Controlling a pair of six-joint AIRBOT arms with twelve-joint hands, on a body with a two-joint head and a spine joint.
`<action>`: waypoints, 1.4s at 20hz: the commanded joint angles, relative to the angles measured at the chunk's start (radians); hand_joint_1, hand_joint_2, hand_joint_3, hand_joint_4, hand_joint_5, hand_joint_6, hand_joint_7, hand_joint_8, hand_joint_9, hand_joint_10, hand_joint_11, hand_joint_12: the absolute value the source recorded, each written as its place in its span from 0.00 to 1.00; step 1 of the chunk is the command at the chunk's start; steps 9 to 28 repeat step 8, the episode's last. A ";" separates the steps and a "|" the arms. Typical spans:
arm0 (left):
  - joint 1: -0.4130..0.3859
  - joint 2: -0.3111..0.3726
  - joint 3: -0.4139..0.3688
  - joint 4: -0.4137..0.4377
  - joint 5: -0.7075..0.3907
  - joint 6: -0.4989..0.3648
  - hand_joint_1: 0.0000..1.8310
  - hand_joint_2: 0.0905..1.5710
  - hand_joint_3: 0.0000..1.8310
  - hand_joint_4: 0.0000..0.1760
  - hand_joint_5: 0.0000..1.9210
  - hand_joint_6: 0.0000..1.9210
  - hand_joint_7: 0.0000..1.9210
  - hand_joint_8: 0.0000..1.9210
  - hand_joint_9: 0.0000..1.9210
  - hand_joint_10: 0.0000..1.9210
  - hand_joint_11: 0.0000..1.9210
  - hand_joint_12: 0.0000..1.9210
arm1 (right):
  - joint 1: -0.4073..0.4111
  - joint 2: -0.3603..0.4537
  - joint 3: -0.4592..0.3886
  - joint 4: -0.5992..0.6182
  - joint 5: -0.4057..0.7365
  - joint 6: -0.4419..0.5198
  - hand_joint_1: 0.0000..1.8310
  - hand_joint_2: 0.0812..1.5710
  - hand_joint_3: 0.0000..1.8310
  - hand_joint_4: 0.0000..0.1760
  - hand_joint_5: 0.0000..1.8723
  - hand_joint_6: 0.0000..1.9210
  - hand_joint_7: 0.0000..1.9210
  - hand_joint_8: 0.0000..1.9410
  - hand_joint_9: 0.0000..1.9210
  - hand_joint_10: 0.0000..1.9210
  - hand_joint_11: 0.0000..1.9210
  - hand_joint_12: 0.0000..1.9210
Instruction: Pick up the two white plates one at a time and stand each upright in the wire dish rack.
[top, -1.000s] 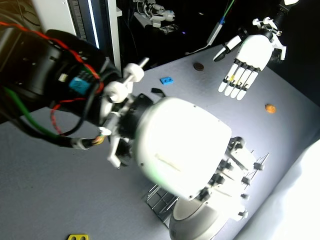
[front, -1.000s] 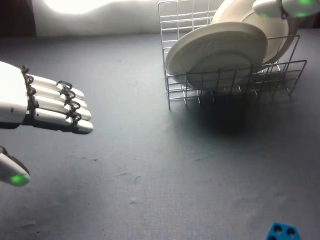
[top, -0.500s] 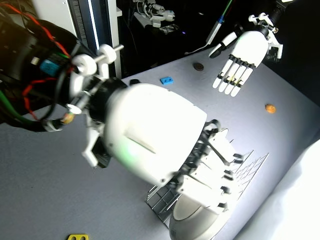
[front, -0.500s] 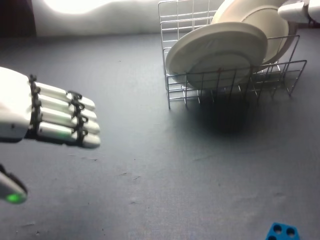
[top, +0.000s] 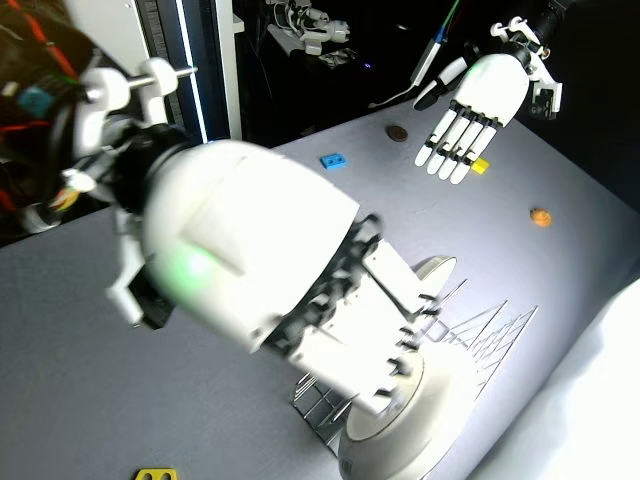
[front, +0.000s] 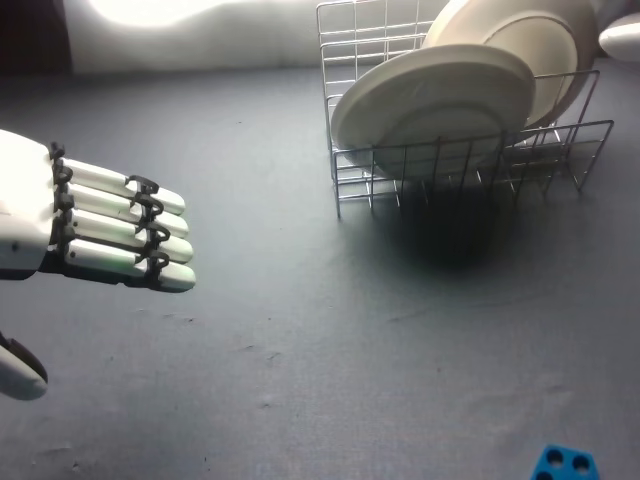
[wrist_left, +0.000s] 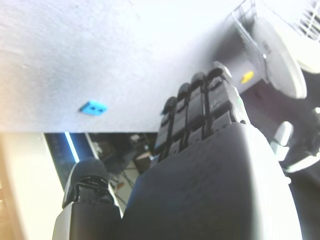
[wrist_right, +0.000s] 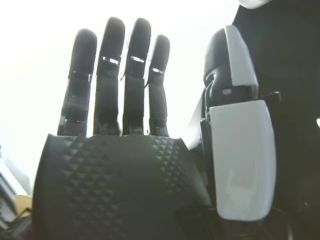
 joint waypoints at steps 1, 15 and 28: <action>-0.010 0.006 0.003 -0.065 -0.019 -0.007 0.00 0.74 0.00 0.00 0.00 0.00 0.01 0.00 0.00 0.00 0.00 0.00 | 0.005 0.012 -0.004 -0.025 0.097 0.001 0.51 0.67 0.00 0.00 0.28 0.26 0.34 0.22 0.25 0.40 0.07 0.78; -0.014 0.006 0.012 -0.065 -0.019 -0.017 0.00 0.73 0.00 0.00 0.02 0.00 0.02 0.01 0.01 0.00 0.00 0.00 | -0.014 0.040 -0.028 -0.021 0.082 -0.016 0.50 0.68 0.00 0.00 0.29 0.21 0.36 0.15 0.25 0.37 0.06 0.78; -0.014 0.006 0.012 -0.065 -0.019 -0.017 0.00 0.73 0.00 0.00 0.02 0.00 0.02 0.01 0.01 0.00 0.00 0.00 | -0.014 0.040 -0.028 -0.021 0.082 -0.016 0.50 0.68 0.00 0.00 0.29 0.21 0.36 0.15 0.25 0.37 0.06 0.78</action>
